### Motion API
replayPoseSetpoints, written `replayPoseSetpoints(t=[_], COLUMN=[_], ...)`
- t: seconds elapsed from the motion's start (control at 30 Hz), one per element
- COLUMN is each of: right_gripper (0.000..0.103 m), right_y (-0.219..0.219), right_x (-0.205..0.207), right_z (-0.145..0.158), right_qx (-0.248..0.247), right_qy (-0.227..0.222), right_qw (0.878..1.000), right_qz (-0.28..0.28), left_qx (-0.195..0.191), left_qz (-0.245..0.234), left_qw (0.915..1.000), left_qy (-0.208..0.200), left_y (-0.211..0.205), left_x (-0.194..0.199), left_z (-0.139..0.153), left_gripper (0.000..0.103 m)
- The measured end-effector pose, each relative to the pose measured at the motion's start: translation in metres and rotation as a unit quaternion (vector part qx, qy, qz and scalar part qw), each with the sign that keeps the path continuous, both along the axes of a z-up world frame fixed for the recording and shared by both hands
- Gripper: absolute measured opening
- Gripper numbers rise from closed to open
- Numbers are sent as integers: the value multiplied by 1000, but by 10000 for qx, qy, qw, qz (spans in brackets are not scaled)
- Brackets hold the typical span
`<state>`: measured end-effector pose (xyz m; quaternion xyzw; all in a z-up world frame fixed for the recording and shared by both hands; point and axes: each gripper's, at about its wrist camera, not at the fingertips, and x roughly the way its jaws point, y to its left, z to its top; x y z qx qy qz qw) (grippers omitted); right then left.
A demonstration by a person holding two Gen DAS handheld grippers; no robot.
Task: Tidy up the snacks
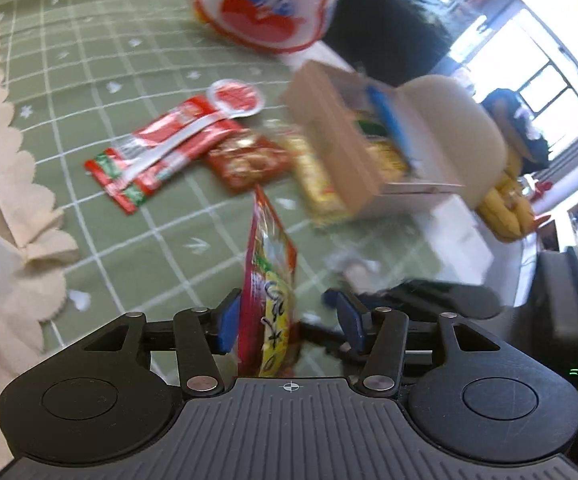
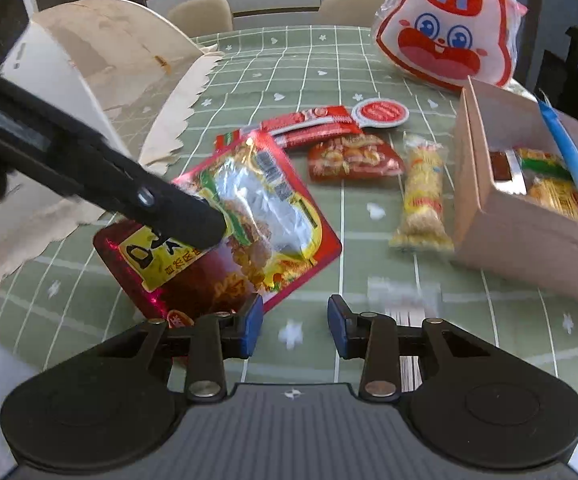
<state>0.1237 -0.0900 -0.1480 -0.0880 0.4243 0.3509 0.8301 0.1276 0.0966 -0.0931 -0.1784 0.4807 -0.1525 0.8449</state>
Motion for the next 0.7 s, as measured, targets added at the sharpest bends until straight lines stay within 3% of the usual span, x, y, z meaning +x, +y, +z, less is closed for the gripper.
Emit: replayPoseSetpoints(t=[0.07, 0.2, 0.3, 0.4, 0.57, 0.67, 0.7], right_gripper=[37, 37, 37, 37, 37, 45, 54], right_y=[-8, -15, -18, -21, -23, -36, -44], right_x=[-10, -25, -29, -34, -43, -48, -50], right_z=[-2, -4, -3, -4, -4, 2, 4], right_qx=[16, -4, 16, -3, -95, -85, -65], right_qy=[2, -176, -192, -250, -343, -320, -353], right_qw=[10000, 9998, 9998, 9996, 9993, 9995, 9993], right_qz=[44, 100, 92, 105, 135, 4, -108], left_qx=[-131, 49, 27, 70, 34, 89, 223], left_qz=[-23, 36, 76, 140, 354, 623, 697], left_qw=[9999, 9999, 9998, 9998, 9993, 9979, 9973], left_qy=[-60, 150, 200, 99, 121, 130, 74], left_y=[-10, -29, -35, -36, -34, -34, -35], left_x=[-5, 0, -2, -10, -20, -31, -38], left_z=[-1, -23, -32, -32, -36, -34, -31], left_gripper=[55, 54, 45, 27, 26, 25, 25])
